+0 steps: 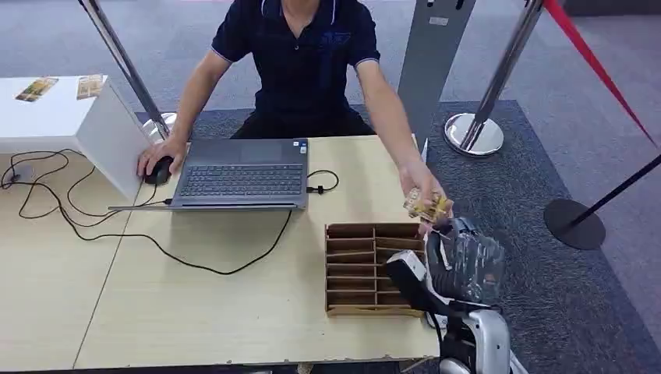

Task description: Pass the card to the sensor for recognition and then transmit it.

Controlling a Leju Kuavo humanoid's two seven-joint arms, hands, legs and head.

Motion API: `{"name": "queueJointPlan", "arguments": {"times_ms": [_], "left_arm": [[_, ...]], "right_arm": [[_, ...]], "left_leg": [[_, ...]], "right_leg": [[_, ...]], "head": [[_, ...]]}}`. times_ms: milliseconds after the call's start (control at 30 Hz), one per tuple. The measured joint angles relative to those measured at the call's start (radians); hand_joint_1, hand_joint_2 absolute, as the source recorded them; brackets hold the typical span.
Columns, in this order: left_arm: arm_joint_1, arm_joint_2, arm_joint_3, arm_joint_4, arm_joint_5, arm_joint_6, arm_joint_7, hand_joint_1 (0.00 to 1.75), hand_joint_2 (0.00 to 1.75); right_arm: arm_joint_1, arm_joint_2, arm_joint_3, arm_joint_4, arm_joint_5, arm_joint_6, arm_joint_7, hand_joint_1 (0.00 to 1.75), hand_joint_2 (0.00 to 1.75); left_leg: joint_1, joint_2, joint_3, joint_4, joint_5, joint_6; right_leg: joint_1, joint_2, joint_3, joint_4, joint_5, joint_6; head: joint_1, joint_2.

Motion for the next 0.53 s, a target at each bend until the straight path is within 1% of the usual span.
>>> {"name": "queueJointPlan", "arguments": {"times_ms": [200, 533], "left_arm": [[0.000, 0.007, -0.003, 0.007, 0.000, 0.000, -0.004, 0.00, 0.00], [0.001, 0.015, -0.005, 0.014, 0.000, 0.000, -0.004, 0.00, 0.00]], "right_arm": [[-0.025, 0.049, 0.026, 0.065, -0.003, 0.000, -0.019, 1.75, 1.75], [-0.040, 0.080, 0.038, 0.106, -0.004, -0.004, -0.028, 1.75, 1.75]], "left_leg": [[0.000, 0.000, 0.000, 0.000, 0.000, 0.000], [0.000, 0.000, 0.001, 0.000, 0.000, 0.000]], "right_leg": [[0.000, 0.000, 0.000, 0.000, 0.000, 0.000], [0.000, 0.000, 0.000, 0.000, 0.000, 0.000]], "head": [[0.000, 0.000], [0.000, 0.000]]}}
